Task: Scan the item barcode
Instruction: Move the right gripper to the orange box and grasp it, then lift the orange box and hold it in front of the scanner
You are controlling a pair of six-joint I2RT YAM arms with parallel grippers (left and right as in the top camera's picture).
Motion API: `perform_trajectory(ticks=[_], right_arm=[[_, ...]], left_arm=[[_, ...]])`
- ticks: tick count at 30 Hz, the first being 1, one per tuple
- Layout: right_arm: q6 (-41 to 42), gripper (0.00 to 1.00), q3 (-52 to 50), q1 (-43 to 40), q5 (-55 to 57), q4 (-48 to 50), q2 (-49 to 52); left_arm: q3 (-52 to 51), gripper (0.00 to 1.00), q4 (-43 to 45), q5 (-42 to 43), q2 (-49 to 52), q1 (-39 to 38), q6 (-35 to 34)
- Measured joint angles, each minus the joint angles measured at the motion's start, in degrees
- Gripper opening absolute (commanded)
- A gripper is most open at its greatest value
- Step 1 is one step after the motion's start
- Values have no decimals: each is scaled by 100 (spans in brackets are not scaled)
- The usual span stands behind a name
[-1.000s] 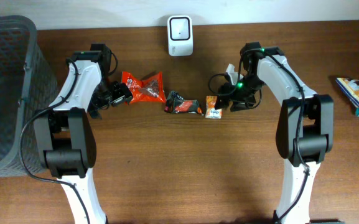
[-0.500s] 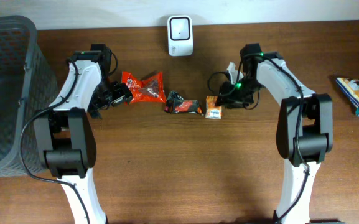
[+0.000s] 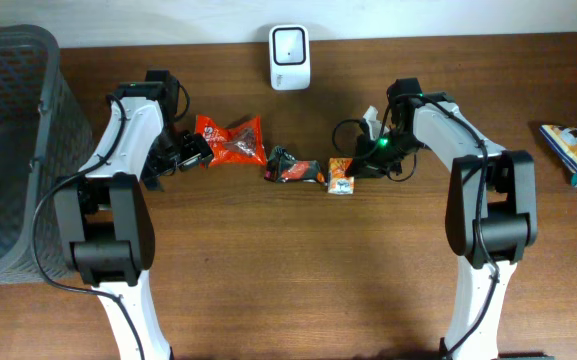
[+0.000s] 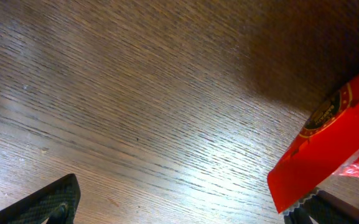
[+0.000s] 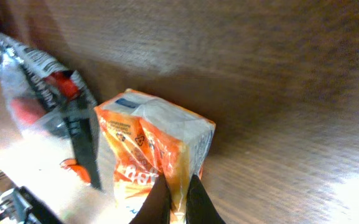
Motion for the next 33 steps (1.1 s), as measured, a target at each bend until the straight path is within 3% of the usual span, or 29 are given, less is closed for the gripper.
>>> perform_trajectory(ticks=[3,9,15,27,33], right_arm=[[-50,4,0,-68,-505,-20,0],[-592,4,0,-627,-2527,-24,0],[-1488,4,2,-931,-3869,-415,0],[-3698,4,2,-450,-4513,-382,0],[-4103,4,2,-387,-4636,-17,0]], left_arm=[[0,99,0,0,0,0,0],[0,99,2,0,0,0,0],[0,99,2,0,0,0,0],[0,99,0,0,0,0,-2],[0,99,2,0,0,0,0]])
